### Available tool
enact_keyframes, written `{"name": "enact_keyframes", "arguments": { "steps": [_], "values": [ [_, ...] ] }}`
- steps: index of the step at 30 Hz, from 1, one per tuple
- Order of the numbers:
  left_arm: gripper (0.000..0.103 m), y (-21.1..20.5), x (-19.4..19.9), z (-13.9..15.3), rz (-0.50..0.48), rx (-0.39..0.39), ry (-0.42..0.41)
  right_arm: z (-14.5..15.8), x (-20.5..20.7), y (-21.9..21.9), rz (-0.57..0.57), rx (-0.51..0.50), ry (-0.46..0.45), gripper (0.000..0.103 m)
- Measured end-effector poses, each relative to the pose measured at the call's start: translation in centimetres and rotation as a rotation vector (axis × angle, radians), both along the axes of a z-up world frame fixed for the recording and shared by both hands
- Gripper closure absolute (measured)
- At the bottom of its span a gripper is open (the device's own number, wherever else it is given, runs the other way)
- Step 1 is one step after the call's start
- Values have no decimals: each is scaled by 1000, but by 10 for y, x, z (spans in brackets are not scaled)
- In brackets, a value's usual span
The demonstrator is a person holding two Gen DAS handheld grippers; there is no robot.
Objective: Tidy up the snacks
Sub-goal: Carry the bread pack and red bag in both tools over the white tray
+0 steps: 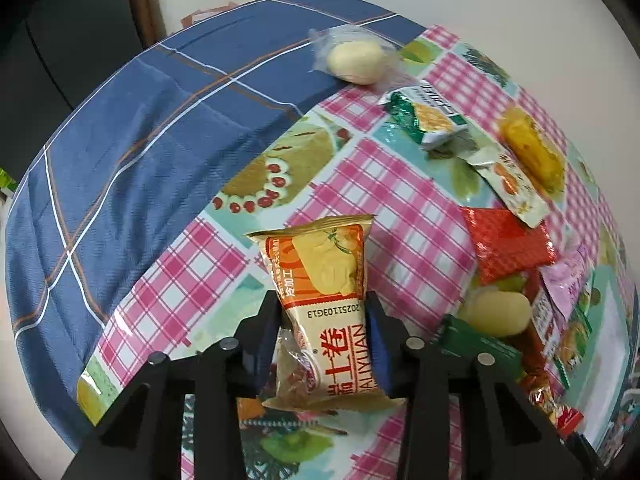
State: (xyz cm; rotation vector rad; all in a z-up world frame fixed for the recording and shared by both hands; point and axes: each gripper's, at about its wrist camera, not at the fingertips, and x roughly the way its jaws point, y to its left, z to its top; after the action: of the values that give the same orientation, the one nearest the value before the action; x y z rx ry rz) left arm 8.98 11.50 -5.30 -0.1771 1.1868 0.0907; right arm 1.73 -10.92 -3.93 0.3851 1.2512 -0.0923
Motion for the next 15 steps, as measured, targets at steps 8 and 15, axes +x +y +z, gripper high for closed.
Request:
{"name": "enact_keyframes", "arguments": {
  "steps": [8,15],
  "values": [
    [63,-10,-16,30,-12,-14,-60,21,-6,-12,-31,50,-60,52],
    [63,-28,-34,77,-60,-39,-123,47,-15,-30,-84,75,-135,52]
  ]
}}
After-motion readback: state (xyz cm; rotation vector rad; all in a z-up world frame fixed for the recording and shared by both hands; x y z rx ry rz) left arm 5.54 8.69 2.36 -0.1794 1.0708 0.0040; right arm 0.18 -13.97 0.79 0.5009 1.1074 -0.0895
